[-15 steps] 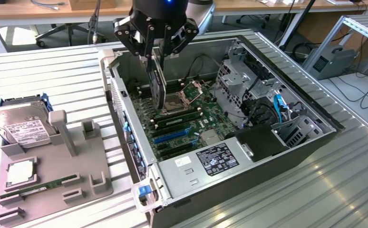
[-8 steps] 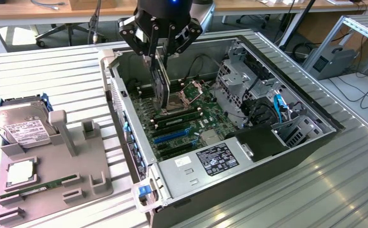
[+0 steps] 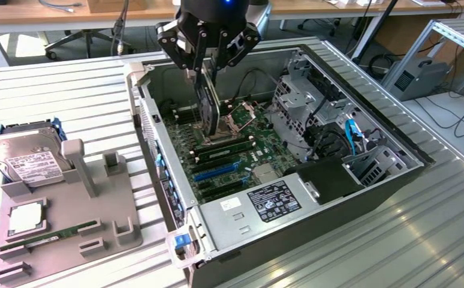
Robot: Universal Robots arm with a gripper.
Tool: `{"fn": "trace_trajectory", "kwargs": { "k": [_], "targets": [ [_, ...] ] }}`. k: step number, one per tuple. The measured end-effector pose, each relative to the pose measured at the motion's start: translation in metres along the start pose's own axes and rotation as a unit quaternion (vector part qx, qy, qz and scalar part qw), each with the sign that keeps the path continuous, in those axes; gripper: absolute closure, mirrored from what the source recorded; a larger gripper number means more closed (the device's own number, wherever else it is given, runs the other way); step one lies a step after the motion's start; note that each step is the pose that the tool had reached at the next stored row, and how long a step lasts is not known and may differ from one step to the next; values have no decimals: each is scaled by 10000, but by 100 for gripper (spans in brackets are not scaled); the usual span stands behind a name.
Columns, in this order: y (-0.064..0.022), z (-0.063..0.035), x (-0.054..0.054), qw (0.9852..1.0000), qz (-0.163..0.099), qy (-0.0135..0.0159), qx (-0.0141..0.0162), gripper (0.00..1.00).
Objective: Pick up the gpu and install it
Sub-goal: 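Pick up the gpu and move the gpu toward the slot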
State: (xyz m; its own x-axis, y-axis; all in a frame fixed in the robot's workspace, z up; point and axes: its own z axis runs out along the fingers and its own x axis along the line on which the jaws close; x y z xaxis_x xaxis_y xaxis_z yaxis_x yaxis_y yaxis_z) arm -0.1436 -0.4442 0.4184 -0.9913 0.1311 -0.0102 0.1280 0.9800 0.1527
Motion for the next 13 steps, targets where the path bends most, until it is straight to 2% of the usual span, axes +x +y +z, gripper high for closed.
{"fn": "trace_trajectory", "kwargs": {
  "k": [13],
  "targets": [
    [20,26,-183,10000,0,0,4,73]
  ]
}}
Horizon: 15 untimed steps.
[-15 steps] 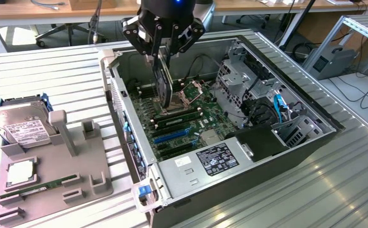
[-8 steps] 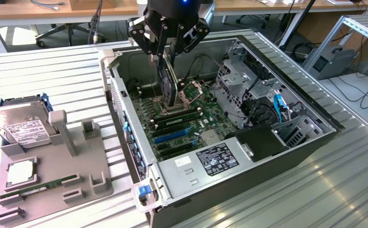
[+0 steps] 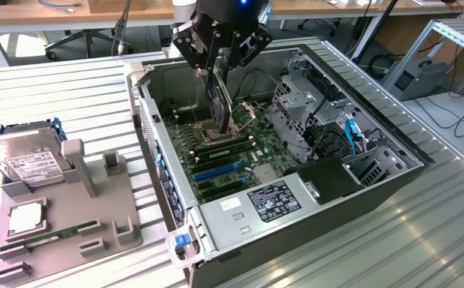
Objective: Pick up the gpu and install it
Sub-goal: 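Pick up the gpu and move the gpu toward the slot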
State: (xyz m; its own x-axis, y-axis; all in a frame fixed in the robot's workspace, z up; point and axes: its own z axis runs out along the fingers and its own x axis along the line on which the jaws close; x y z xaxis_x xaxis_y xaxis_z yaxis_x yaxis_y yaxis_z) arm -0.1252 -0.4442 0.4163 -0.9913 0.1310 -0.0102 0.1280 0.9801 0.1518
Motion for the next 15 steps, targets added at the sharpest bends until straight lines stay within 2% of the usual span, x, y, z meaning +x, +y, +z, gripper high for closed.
{"fn": "trace_trajectory", "kwargs": {
  "k": [15],
  "targets": [
    [16,35,-157,10000,0,0,3,73]
  ]
}}
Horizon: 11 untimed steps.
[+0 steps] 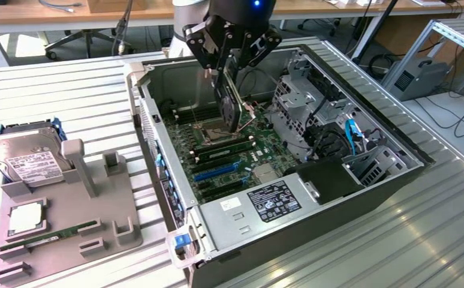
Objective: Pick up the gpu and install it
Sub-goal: 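Pick up the gpu and move the gpu toward the slot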
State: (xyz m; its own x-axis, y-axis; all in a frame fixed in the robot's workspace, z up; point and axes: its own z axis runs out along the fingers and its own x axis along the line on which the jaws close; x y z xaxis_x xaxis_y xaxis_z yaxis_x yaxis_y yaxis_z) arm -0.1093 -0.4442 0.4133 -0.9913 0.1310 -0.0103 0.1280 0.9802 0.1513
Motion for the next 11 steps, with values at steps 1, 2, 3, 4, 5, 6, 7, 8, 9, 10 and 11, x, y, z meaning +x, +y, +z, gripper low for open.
{"fn": "trace_trajectory", "kwargs": {
  "k": [1,2,3,4,5,6,7,8,9,10,11],
  "targets": [
    [0,4,-5,10000,0,0,0,73],
    [0,9,-7,10000,0,0,0,73],
    [-1,14,-10,10000,1,0,0,73],
    [-1,19,-12,10000,0,0,0,73],
    [-1,24,-14,10000,0,0,0,73],
    [-2,28,-16,10000,0,0,1,73],
    [-2,33,-19,10000,0,0,1,73],
    [-2,38,-21,10000,0,0,1,73],
    [-3,43,-22,10000,0,0,0,73],
    [-4,47,-24,10000,0,0,0,73],
    [-4,54,-27,10000,0,0,1,73]
  ]
}}
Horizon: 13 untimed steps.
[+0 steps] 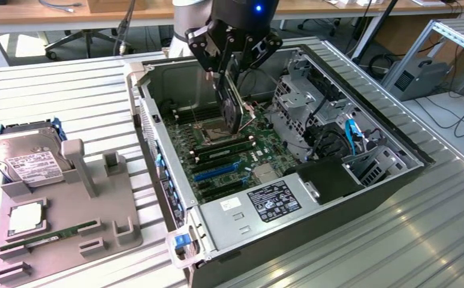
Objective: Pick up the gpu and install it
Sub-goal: 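Pick up the gpu and move the gpu toward the slot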
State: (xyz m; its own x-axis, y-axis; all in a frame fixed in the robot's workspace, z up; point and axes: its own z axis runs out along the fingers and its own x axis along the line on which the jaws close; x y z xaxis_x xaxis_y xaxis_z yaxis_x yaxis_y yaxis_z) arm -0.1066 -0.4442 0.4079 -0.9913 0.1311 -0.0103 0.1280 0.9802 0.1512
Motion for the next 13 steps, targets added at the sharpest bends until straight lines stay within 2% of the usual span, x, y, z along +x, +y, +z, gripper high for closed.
{"fn": "trace_trajectory", "kwargs": {
  "k": [13],
  "targets": [
    [-4,47,-21,10000,0,0,0,73]
  ]
}}
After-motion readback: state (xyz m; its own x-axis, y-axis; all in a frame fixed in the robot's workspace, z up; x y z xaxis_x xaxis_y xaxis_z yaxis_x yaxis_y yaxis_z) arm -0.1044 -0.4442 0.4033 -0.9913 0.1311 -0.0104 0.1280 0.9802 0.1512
